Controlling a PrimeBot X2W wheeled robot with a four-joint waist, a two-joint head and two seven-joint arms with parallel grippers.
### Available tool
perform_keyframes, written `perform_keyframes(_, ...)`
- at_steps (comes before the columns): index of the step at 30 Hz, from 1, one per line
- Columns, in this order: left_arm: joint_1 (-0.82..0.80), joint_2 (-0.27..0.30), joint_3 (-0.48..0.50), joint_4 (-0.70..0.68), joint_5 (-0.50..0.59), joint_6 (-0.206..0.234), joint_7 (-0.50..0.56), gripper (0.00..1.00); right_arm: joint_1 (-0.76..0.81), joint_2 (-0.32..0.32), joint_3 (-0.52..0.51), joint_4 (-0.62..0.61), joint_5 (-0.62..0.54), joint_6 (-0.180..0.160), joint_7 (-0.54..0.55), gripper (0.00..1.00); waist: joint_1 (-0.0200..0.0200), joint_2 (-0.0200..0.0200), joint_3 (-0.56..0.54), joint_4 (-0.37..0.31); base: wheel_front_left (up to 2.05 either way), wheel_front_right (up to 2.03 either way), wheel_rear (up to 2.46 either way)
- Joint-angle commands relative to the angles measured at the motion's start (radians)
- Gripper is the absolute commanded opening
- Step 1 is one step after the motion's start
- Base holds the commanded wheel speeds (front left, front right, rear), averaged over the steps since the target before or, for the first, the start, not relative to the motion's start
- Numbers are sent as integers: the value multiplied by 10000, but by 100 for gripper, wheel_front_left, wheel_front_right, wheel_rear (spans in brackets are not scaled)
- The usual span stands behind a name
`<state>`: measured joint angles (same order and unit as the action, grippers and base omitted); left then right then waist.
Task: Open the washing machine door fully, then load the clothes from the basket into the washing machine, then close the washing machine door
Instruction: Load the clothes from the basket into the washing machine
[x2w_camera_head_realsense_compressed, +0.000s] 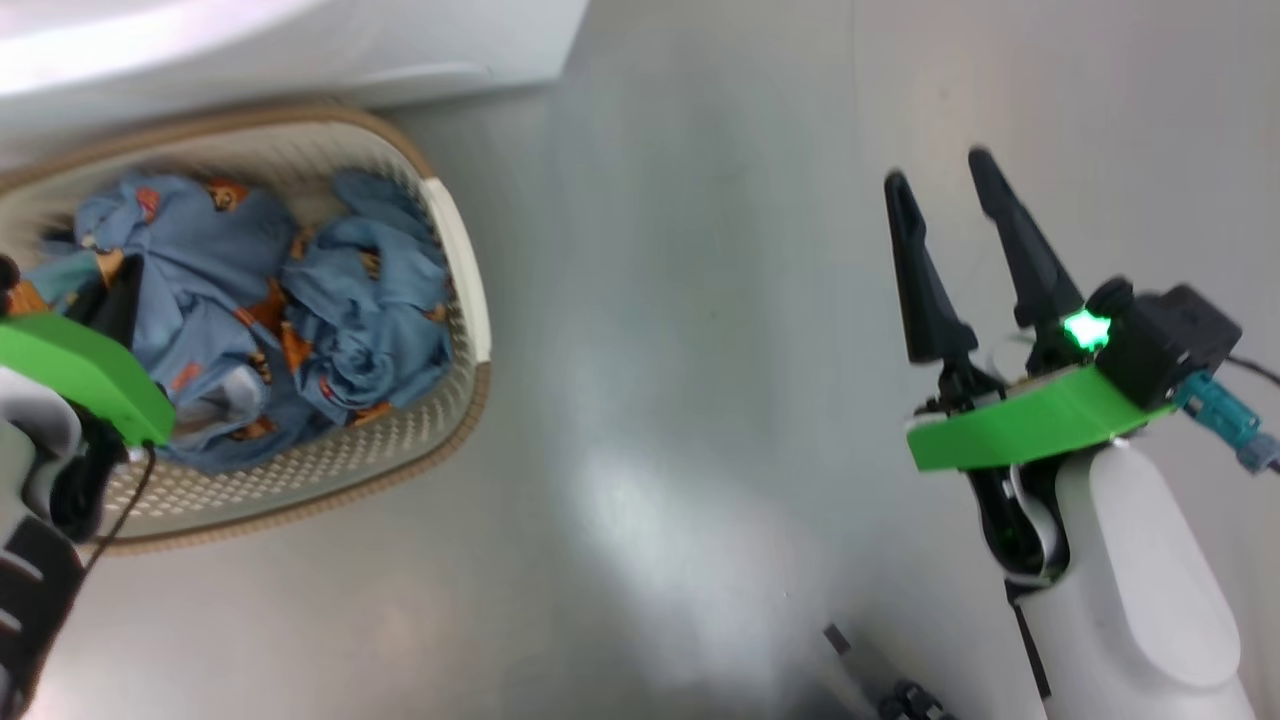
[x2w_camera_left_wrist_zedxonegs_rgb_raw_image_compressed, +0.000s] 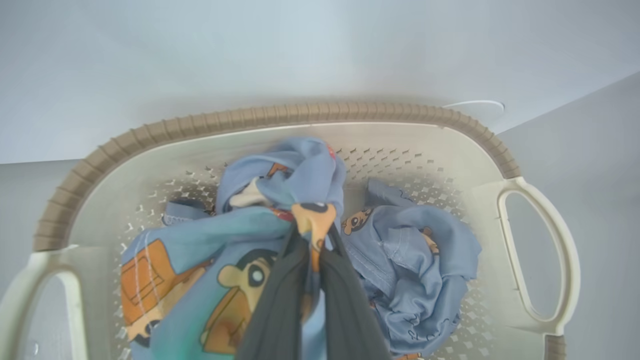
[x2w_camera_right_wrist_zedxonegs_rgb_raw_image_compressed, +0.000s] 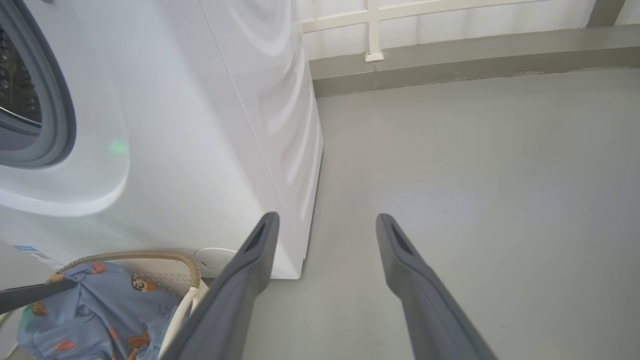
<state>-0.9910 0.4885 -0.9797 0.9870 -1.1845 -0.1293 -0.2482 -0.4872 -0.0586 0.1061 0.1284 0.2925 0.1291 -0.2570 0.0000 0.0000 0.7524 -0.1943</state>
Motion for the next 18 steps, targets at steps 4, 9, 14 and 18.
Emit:
perform_keyframes(4,1091,234,1776,-593,1013,-14,-133,0,874,76,-9,38,-219,16,-48,100,0,0,-1519,628,0,0,0)
perform_keyframes(9,2188,-39,3430,-1317,2099,-14,-134,0,1334,-52,-136,229,-209,16,-48,100,0,0,-2337,859,0,0,0)
perform_keyframes(14,3064,-295,4630,-1930,3003,-14,-134,0,1659,-183,-167,339,-154,16,-48,100,0,0,-2910,1011,0,0,0)
perform_keyframes(18,3859,-580,5664,-2592,3850,-14,-134,0,1977,-318,-186,423,-99,16,-48,100,0,0,-3449,1146,0,0,0)
